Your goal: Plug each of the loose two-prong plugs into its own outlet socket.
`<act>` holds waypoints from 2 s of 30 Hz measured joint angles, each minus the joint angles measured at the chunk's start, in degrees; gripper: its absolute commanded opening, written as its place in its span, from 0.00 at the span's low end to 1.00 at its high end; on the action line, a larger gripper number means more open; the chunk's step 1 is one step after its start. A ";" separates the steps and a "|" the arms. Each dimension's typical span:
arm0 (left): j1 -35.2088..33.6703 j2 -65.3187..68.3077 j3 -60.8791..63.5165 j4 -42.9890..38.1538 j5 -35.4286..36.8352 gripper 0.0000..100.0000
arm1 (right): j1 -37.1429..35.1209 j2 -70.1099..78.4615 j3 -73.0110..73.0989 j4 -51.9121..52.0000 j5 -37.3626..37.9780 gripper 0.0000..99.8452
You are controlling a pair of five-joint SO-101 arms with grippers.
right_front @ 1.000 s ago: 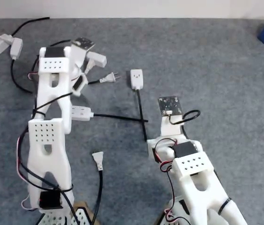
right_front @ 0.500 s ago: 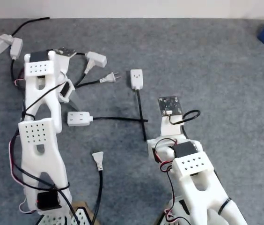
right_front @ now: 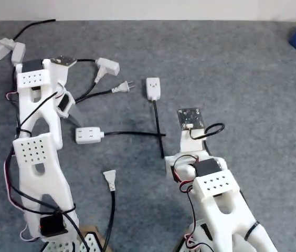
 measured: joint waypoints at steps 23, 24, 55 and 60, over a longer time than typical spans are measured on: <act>-20.84 0.18 -16.18 0.09 16.26 0.33 | -25.05 0.62 -0.97 -0.35 -15.65 0.25; -21.63 0.18 -17.05 0.09 17.32 0.33 | -27.08 1.67 -1.58 -1.05 -16.97 0.25; -26.64 0.18 -17.85 0.09 23.38 0.33 | -42.55 43.52 -37.45 3.43 -33.49 0.31; -28.40 0.18 -17.85 0.09 23.38 0.33 | -42.55 43.52 -37.45 3.43 -29.89 0.31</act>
